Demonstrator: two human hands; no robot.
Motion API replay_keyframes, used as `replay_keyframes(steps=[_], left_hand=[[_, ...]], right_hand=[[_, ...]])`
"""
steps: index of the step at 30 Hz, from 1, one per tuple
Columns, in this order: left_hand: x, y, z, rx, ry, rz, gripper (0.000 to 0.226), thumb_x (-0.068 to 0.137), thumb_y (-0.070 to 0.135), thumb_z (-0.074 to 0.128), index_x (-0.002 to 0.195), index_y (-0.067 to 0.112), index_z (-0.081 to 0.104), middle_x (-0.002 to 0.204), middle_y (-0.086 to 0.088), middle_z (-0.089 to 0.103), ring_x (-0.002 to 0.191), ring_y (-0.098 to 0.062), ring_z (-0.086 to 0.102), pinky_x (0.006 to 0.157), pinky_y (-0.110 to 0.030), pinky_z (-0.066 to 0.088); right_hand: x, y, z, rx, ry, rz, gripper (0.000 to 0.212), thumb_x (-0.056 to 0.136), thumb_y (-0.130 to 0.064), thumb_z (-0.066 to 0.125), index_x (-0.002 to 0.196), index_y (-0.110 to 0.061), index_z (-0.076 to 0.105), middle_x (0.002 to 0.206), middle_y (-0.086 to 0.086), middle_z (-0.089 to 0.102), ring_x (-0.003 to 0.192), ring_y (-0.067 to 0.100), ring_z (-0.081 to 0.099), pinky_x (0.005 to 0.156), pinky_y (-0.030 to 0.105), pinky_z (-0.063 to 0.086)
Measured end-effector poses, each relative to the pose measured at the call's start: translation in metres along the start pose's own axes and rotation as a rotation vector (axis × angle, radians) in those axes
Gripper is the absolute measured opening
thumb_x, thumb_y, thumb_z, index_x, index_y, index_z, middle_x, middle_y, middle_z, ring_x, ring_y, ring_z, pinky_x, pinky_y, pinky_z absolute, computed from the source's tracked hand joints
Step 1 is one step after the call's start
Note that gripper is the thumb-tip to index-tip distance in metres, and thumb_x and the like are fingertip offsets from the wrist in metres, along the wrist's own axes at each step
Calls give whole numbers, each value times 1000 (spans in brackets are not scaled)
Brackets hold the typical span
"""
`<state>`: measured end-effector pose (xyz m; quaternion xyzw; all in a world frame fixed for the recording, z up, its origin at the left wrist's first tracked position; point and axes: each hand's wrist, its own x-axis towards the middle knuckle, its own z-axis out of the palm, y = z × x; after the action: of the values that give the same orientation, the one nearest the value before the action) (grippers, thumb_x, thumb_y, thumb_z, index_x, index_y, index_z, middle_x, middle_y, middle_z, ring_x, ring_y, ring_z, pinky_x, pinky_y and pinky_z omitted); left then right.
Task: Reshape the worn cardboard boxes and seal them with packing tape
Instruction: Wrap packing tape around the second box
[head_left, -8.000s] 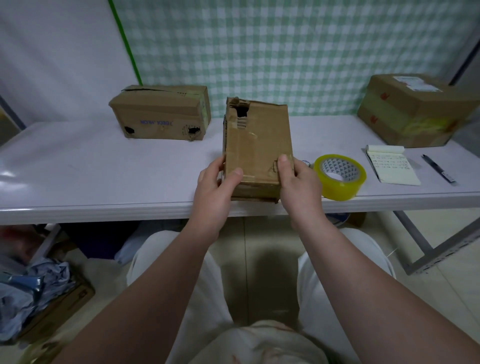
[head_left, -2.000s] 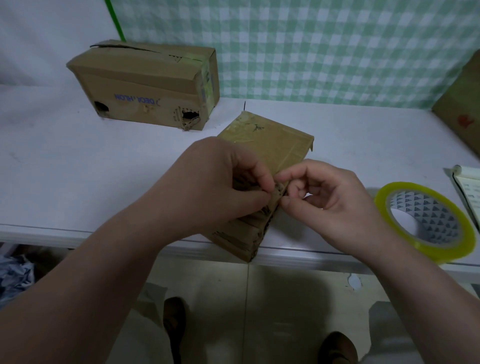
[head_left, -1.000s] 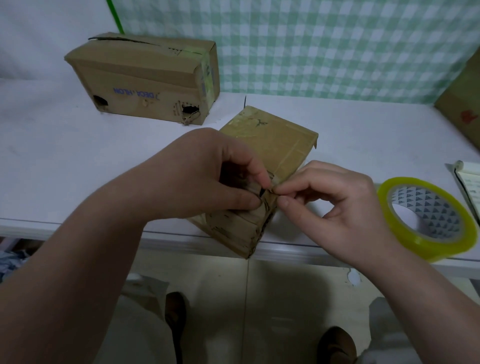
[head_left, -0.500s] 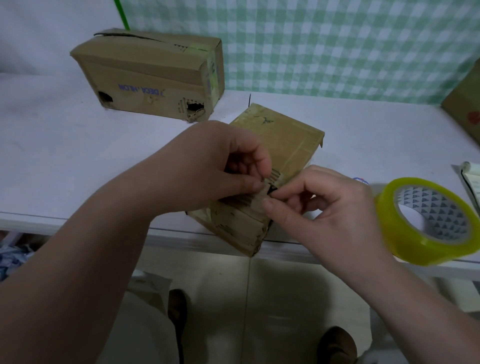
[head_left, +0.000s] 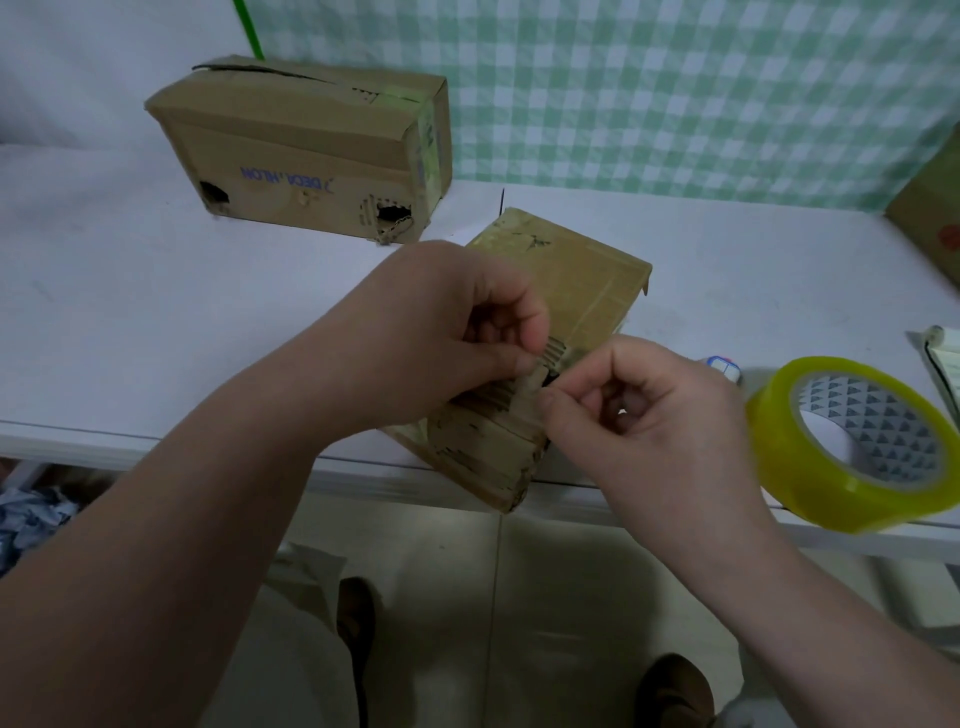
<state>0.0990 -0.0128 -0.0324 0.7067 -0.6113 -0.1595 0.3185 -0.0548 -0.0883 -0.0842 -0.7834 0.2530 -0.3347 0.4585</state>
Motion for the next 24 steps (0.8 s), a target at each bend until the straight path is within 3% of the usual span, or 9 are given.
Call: replay_keyframes(steps=[5, 7, 16, 24], left_hand=[[1, -1, 2, -21, 34, -36, 20, 73, 12, 77, 71, 28, 66, 67, 12, 64, 63, -1, 57, 59, -6, 41], [2, -2, 0, -14, 23, -43, 18, 73, 15, 78, 76, 29, 68, 68, 11, 65, 66, -5, 59, 60, -5, 42], [5, -6, -4, 48, -43, -10, 13, 78, 22, 71, 78, 34, 73, 74, 15, 68, 75, -1, 61, 66, -10, 45], [7, -8, -3, 122, -55, 50, 12, 77, 23, 70, 74, 35, 70, 76, 15, 62, 76, -2, 57, 66, -8, 41]], right_hand=[[-2, -2, 1, 69, 51, 85, 18, 74, -15, 74, 78, -28, 62, 59, -2, 63, 54, 17, 58, 52, 18, 45], [-3, -3, 1, 89, 63, 98, 19, 74, -18, 75, 83, -30, 64, 60, -3, 64, 54, 14, 59, 54, 17, 45], [-6, -1, 4, 146, 97, 41, 21, 77, -6, 75, 79, -27, 72, 64, 4, 64, 56, 12, 56, 58, 17, 50], [-7, -1, 4, 54, 132, -6, 13, 76, -21, 70, 75, -34, 71, 67, -5, 68, 60, 10, 61, 57, 13, 48]])
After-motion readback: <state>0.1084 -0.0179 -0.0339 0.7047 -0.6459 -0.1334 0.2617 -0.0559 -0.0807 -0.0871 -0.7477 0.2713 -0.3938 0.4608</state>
